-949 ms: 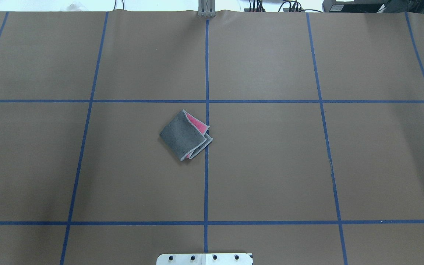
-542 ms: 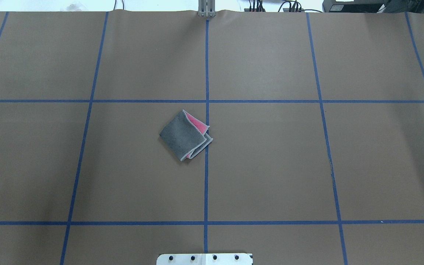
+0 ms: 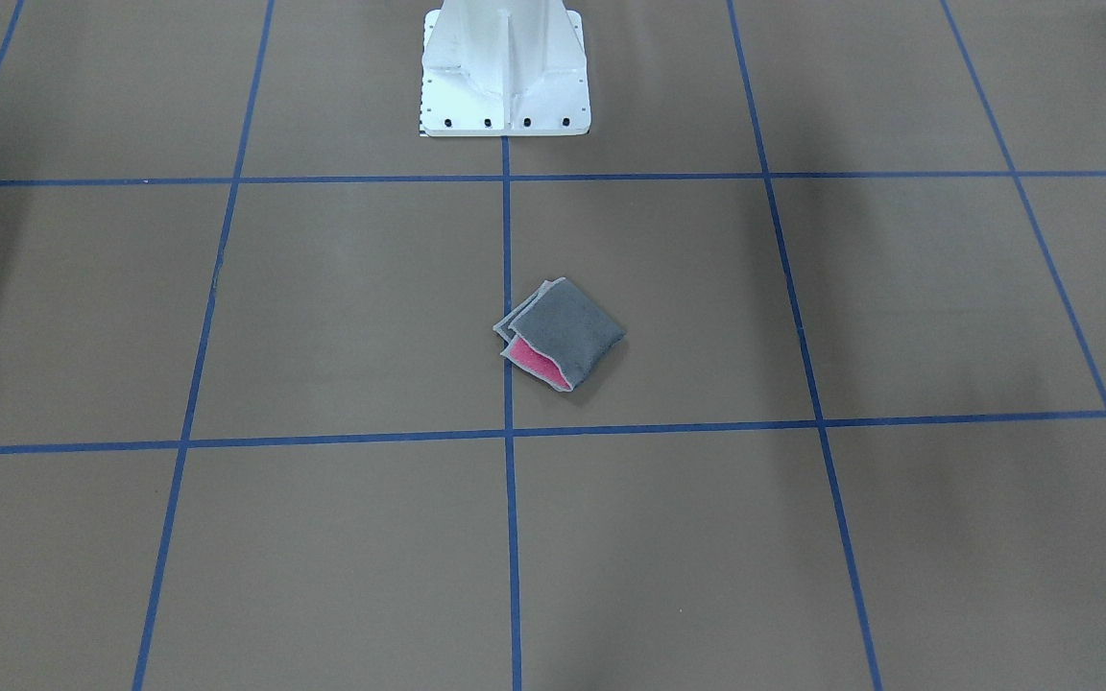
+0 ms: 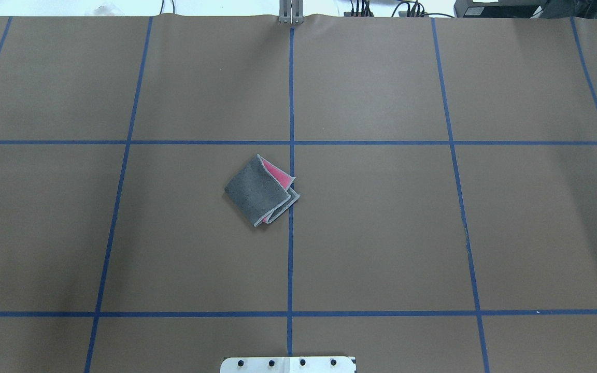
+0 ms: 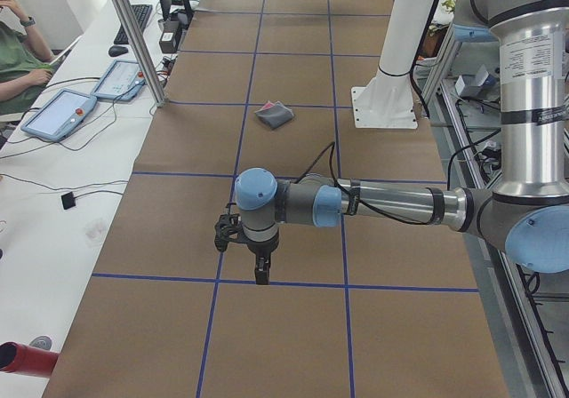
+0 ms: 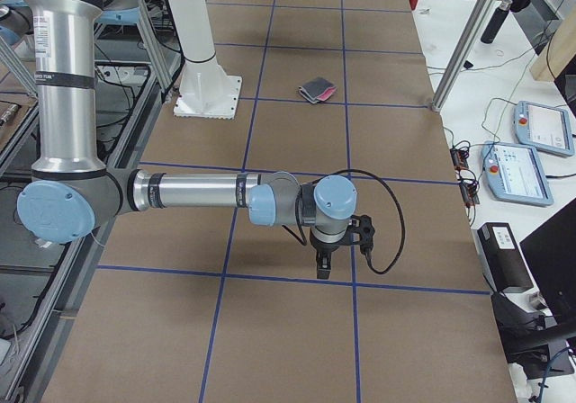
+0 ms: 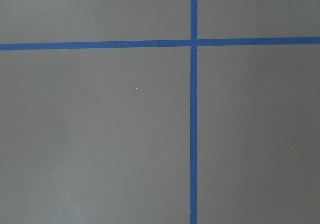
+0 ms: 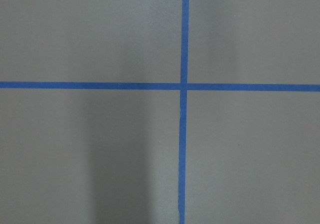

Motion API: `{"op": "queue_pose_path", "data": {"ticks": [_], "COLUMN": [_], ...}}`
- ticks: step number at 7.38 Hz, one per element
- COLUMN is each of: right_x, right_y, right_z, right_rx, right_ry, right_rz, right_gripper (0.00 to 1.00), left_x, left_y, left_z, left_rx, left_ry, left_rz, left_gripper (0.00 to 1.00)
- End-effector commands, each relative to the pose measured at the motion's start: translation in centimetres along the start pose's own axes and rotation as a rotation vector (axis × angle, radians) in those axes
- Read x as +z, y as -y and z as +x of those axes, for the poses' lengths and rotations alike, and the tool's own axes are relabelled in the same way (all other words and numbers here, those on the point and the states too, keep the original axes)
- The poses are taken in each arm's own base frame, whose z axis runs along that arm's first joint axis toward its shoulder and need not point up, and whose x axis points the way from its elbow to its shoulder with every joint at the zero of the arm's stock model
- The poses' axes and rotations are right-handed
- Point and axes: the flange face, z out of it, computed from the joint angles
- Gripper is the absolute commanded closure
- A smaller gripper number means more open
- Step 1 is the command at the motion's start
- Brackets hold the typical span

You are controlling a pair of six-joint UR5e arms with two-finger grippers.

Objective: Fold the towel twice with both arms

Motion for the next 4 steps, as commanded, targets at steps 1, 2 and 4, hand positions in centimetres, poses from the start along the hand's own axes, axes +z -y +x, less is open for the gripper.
{"op": "queue_pose_path", "data": {"ticks": [1,2,4], "right_x": [0.37,0.42,0.42], "right_y": [-0.61,-0.62,-0.68], "right_z": [0.37,0.42,0.41], "right_rx": [0.007,0.007,0.006], "right_ry": [0.002,0.002,0.004], "right_rz": [-0.006,-0.007,-0.007], "right_gripper": [0.00,0.00,0.00], "left_x": [-0.18,-0.18,-0.28], "left_y": [0.14,0.22,0.36], "left_z": [0.12,0.22,0.31], "left_rx": [0.001,0.003,0.005], "left_ry": [0.000,0.000,-0.001], "left_rz": [0.004,0.004,0.007], "left_gripper": [0.00,0.00,0.00]}}
